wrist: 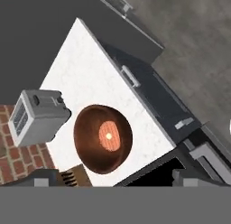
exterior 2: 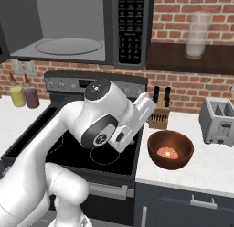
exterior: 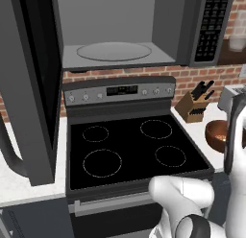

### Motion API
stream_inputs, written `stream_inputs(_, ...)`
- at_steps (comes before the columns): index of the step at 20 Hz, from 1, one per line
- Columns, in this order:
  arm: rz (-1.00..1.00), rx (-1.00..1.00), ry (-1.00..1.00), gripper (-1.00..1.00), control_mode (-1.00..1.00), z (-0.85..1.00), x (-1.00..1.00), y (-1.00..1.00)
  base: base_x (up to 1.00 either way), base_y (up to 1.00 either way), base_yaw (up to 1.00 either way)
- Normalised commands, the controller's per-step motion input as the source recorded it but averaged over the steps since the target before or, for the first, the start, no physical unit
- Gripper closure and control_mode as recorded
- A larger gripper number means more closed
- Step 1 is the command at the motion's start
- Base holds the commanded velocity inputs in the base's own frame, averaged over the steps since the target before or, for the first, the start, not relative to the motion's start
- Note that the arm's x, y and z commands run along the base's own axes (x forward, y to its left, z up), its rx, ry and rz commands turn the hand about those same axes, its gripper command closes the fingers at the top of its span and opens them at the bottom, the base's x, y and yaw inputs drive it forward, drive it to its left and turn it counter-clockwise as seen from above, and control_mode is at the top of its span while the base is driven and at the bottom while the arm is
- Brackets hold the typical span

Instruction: Open the microwave, place the bowl with waffle inside the microwave, then close the microwave door and turn it on.

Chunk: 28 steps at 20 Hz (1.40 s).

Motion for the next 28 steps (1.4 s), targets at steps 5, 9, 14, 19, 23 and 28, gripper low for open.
stream_inputs(5, 0.32, -0.12, 0.30, -1.00, -1.00, -0.30, 0.00, -0.34, 0.00, 0.00, 0.00)
stream_inputs(9, 0.45, 0.00, 0.18, -1.00, -1.00, -0.25, 0.00, -0.54, 0.00, 0.00, 0.00)
stream_inputs(14, 0.37, 0.03, 0.02, -1.00, -1.00, -0.33, 0.01, -0.54, 0.00, 0.00, 0.00)
stream_inputs(19, 0.15, 0.01, 0.00, -1.00, -1.00, -0.33, 0.26, -0.14, 0.00, 0.00, 0.00)
stream_inputs(23, 0.07, 0.00, 0.13, -1.00, -1.00, -0.29, 0.50, 0.00, 0.00, 0.00, 0.00)
stream_inputs(28, 0.06, -0.03, 0.21, -1.00, -1.00, -0.34, 0.52, 0.00, 0.00, 0.00, 0.00)
